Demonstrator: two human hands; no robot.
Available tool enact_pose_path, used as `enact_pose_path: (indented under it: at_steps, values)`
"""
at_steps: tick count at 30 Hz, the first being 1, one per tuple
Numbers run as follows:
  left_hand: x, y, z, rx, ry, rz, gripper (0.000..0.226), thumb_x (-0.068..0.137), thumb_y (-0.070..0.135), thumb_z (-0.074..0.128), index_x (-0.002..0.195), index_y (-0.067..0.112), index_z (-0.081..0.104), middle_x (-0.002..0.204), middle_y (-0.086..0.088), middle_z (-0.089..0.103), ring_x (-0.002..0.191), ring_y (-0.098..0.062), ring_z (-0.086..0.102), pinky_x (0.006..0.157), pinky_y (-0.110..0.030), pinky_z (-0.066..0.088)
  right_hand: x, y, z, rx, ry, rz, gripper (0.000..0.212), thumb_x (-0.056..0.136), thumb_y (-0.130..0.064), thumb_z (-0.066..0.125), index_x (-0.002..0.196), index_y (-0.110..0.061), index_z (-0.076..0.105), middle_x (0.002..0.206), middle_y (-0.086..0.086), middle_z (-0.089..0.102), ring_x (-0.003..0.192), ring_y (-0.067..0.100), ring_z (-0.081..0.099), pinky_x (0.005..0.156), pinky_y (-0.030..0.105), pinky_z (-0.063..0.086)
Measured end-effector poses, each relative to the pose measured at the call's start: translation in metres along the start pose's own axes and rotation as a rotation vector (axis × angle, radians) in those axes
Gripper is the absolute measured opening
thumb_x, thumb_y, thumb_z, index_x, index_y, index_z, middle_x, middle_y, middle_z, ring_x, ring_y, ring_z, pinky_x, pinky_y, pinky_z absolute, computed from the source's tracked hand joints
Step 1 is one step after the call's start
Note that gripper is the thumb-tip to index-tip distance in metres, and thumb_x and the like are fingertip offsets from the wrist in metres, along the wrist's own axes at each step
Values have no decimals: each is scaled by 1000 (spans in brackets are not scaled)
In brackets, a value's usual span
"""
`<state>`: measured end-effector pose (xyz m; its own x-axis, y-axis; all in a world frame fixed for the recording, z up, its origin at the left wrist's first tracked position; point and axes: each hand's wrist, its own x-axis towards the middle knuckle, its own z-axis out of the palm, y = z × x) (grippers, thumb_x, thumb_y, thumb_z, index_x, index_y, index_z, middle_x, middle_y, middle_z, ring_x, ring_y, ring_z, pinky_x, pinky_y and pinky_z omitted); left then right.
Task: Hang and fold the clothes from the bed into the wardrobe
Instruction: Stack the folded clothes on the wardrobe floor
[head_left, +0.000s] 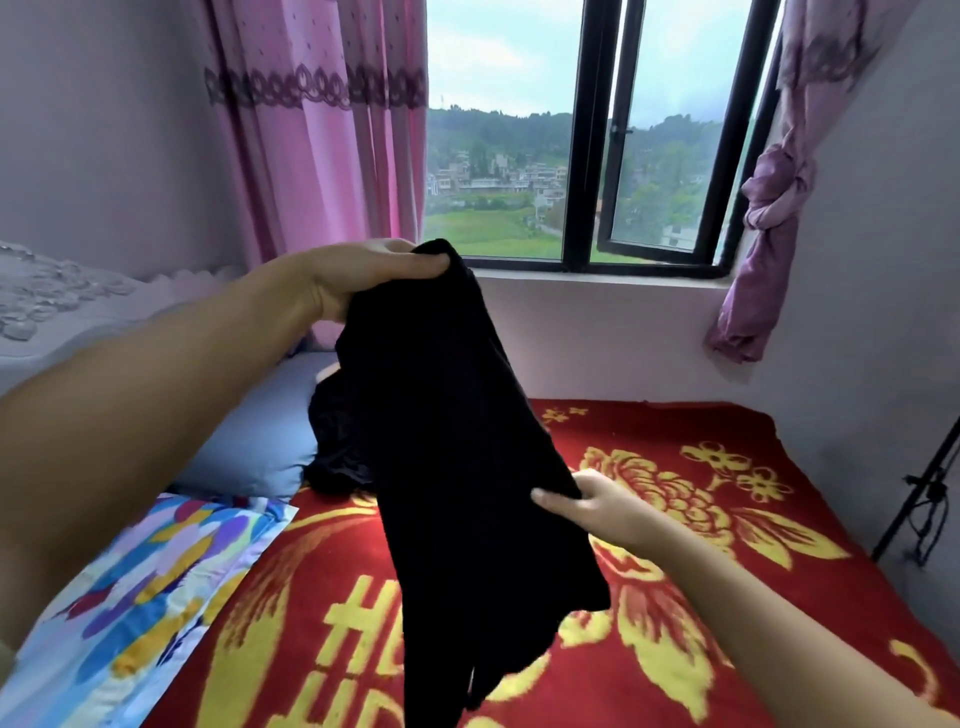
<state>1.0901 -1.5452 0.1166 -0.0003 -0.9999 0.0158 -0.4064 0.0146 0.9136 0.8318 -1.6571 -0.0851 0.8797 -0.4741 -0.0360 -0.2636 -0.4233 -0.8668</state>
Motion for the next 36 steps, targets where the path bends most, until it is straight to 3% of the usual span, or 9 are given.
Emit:
enact_pose_path:
  at_steps: [3,6,13,17,21,25,31,33,36]
  values:
    - [-10,-26,-20,-67,88,-31,58,33,62,90,72,21,76,75,1,73,67,-11,70,56,-22,55,-5,2,-22,-52,218,-70,41,94,-27,58,72,7,57,61,5,51,52,15,48,53,30,35]
    - [-10,-45,-29,-141,165,-79,67,30,58,93,77,16,71,76,-3,72,66,-14,70,56,-24,56,-11,2,-37,50,305,-142,37,94,-25,59,74,6,58,58,3,51,50,15,46,48,27,32]
    - [1,-52,-31,-175,238,-63,68,27,57,93,75,16,68,70,0,71,61,-12,69,53,-22,54,-31,-2,-70,74,-22,-27,12,84,-30,71,82,-18,72,76,-1,69,69,12,67,61,21,50]
    - [12,-66,-38,-180,239,-95,81,32,59,91,92,14,61,77,0,72,67,-13,70,57,-23,56,-42,19,-110,114,-57,109,37,75,-31,78,109,-26,66,100,6,71,90,27,70,76,35,55]
    - [34,-86,-36,-137,305,-125,60,51,56,86,91,14,69,80,0,74,67,-12,70,56,-21,55,-19,53,-134,-151,85,309,24,82,-17,73,105,-22,68,99,5,71,89,23,70,81,36,53]
    - [81,-119,-34,-12,624,-120,16,89,32,67,84,16,69,53,8,63,38,-2,54,37,-12,39,27,70,-139,-378,348,383,13,88,-14,65,76,-13,69,70,2,62,67,18,58,61,28,40]
    - [148,-137,-58,-101,909,-44,30,93,25,60,108,-1,66,79,-5,60,69,-18,55,63,-25,45,89,67,-166,-522,815,269,20,78,1,50,81,-14,63,82,16,65,80,34,57,62,33,38]
    - [149,-123,-59,-159,914,30,28,92,27,63,103,2,67,64,6,63,55,-8,57,51,-18,44,93,65,-182,-495,953,218,28,77,2,48,91,-14,66,88,17,67,86,36,59,70,35,43]
    - [125,-123,-39,-244,656,91,14,90,26,65,83,15,71,64,9,70,55,-1,64,49,-14,49,77,77,-192,-418,966,206,32,76,4,44,93,-13,65,91,16,68,89,35,61,78,39,49]
